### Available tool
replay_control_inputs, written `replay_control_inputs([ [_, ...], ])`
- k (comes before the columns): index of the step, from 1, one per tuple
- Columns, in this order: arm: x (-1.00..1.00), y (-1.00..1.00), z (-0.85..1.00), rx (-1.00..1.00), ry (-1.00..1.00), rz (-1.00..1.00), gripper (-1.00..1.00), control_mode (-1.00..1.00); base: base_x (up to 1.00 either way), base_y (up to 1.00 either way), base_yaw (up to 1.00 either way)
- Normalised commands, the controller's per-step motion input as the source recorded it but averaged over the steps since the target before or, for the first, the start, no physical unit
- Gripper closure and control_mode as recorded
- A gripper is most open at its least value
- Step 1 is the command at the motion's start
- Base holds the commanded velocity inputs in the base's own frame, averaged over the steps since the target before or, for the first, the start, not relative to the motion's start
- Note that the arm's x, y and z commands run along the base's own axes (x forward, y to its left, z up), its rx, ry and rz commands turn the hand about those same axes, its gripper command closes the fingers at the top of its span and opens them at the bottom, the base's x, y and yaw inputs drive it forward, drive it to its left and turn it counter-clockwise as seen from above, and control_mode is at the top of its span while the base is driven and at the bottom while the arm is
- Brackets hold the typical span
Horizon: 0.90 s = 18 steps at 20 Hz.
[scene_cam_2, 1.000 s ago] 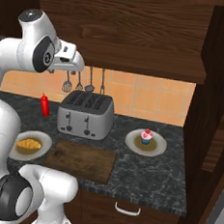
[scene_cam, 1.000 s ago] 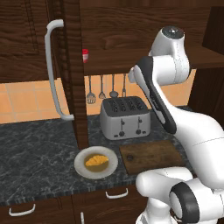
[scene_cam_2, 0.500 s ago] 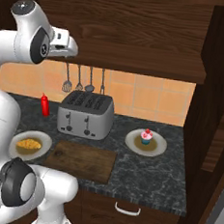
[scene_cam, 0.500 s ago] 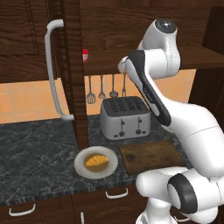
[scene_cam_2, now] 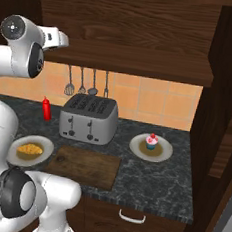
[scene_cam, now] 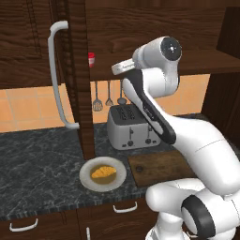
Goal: From the different types of pastries on the counter, select a croissant and place it on the cutting board. Then retrieve a jar of jam from the cabinet and place it alongside the croissant on the cutting board.
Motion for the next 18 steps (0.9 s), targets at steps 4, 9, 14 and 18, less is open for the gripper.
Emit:
replay_control_inputs([
  [4,0.44,0.54,0.45,0.09,0.16,0.18,-1.0,-1.0,0.0,0.0,0.0],
  [9,0.44,0.59,0.41,0.0,0.09,0.1,-1.0,-1.0,0.0,0.0,0.0],
  [14,0.27,0.43,0.09,-0.02,0.07,0.0,-1.0,-1.0,0.0,0.0,0.0],
  [18,0.18,0.31,0.0,-0.01,0.07,-0.01,-1.0,-1.0,0.0,0.0,0.0],
])
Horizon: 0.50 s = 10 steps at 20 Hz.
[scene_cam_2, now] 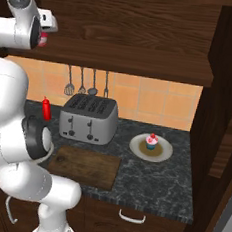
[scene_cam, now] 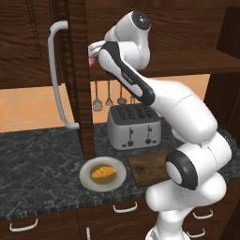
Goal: From the different types of pastries on the counter, select a croissant and place it on the cutting board. Then retrieve a jar of jam from the cabinet and place it alongside the croissant on the cutting board.
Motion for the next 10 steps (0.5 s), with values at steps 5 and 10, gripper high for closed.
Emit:
replay_control_inputs([
  [5,0.0,0.01,0.0,0.0,0.02,0.0,-1.0,-1.0,0.0,0.0,0.0],
  [10,0.0,0.21,-0.21,-0.05,-0.07,-0.05,-1.0,-1.0,0.0,0.0,0.0],
])
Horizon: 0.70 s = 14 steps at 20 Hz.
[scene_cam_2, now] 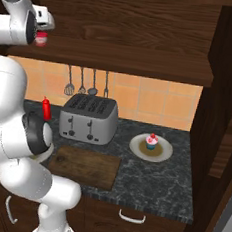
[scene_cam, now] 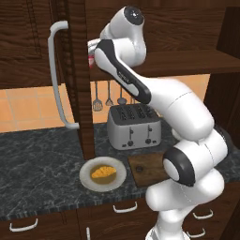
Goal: From the different types of pastries on the counter, select a croissant and place it on the cutting board. Then retrieve a jar of jam from the cabinet and place it alongside the croissant on the cutting board.
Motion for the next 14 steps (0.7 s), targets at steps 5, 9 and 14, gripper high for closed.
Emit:
replay_control_inputs([
  [5,0.12,0.12,-0.19,-0.01,-0.08,-0.04,-1.0,-1.0,0.0,0.0,0.0],
  [9,0.7,0.0,-0.16,0.0,0.0,0.0,-1.0,-1.0,0.0,0.0,0.0],
  [14,0.43,0.0,-0.07,0.0,0.0,0.0,-1.0,-1.0,0.0,0.0,0.0],
])
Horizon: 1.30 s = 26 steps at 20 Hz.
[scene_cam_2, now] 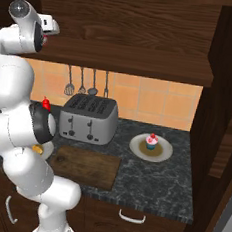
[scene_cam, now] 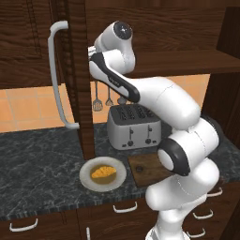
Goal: From the different types of pastries on the counter, select a croissant and place it on the cutting board. Then retrieve a jar of jam from the cabinet and place it alongside the croissant on the cutting board.
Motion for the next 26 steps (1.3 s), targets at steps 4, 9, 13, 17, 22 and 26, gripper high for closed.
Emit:
replay_control_inputs([
  [4,0.06,0.08,0.0,0.0,0.01,0.0,-1.0,-1.0,0.0,0.0,0.0],
  [9,0.03,0.15,0.0,0.01,0.08,0.0,-1.0,-1.0,0.0,0.0,0.0],
  [13,0.15,0.09,0.0,0.0,0.05,0.0,-1.0,-1.0,0.0,0.0,0.0],
  [17,0.22,0.0,-0.04,0.0,0.01,0.0,-1.0,-1.0,0.0,0.0,0.0],
  [22,0.1,0.06,-0.1,0.0,0.02,0.0,-1.0,-1.0,0.0,0.0,0.0],
  [26,0.13,0.17,-0.21,0.0,0.06,-0.02,-1.0,-1.0,0.0,0.0,0.0],
])
